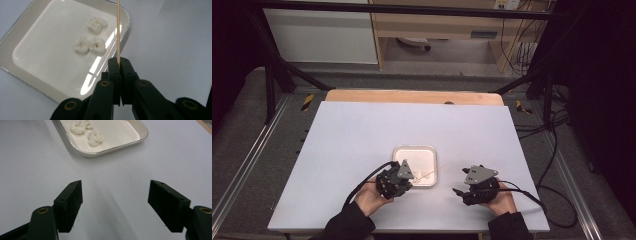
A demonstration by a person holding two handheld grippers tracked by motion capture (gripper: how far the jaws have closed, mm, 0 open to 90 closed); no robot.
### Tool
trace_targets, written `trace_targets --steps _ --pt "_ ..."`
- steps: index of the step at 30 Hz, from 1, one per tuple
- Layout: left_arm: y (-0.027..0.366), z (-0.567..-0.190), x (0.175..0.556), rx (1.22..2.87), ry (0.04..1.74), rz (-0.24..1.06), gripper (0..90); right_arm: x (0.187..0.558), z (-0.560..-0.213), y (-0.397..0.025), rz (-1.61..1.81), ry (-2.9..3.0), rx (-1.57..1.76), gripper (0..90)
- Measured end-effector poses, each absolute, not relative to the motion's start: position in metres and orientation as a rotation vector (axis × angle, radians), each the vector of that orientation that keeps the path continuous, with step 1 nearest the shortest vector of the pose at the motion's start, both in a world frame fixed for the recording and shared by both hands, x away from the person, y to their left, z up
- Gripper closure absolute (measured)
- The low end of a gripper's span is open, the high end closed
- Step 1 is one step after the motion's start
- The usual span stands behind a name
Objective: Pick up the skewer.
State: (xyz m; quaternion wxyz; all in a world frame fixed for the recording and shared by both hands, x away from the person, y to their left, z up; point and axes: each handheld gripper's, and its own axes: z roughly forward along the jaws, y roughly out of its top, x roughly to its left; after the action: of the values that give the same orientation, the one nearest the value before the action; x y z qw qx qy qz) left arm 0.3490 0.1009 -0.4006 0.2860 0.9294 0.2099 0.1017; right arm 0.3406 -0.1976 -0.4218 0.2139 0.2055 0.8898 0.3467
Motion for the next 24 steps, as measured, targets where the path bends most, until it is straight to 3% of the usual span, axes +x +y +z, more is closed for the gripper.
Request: trace_targets --steps 9,24 --pt "0.138 -0.41 0.339 2.334 0.667 0.3 88.3 0.341 -0.423 -0.199 1.004 2.446 0.724 12.6" --pt "0.182 -0.423 0.324 2.147 0.733 0.324 88.3 0.351 -0.417 -0.186 1.156 2.46 0.873 8.1"
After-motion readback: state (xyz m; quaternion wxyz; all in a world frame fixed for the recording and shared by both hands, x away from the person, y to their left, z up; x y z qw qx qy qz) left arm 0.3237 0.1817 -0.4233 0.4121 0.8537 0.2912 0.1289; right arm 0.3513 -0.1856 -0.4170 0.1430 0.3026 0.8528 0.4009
